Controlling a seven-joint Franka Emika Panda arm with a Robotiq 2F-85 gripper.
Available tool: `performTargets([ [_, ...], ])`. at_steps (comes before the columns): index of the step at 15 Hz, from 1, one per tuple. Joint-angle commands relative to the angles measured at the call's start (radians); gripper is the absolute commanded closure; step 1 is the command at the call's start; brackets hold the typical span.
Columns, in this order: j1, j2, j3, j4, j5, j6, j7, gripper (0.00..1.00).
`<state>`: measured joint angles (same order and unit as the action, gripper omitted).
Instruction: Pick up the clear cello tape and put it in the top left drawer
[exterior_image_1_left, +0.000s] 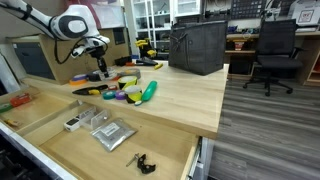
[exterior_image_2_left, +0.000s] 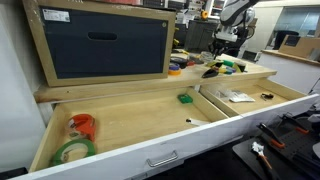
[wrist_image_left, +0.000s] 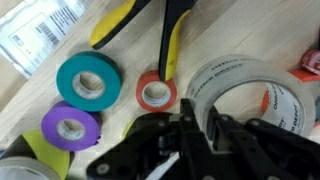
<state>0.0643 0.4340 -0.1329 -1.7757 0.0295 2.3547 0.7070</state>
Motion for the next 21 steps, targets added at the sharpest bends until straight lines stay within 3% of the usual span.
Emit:
performTargets([
  [1,0.008,-0.172,0.016,-0.142,-0.023,0.03,-0.045,0.96],
  [10,0.017,-0.444,0.129,-0.356,-0.028,-0.045,-0.212,0.96],
  [21,0.064,-0.523,0.27,-0.48,-0.071,-0.154,-0.223,0.96],
])
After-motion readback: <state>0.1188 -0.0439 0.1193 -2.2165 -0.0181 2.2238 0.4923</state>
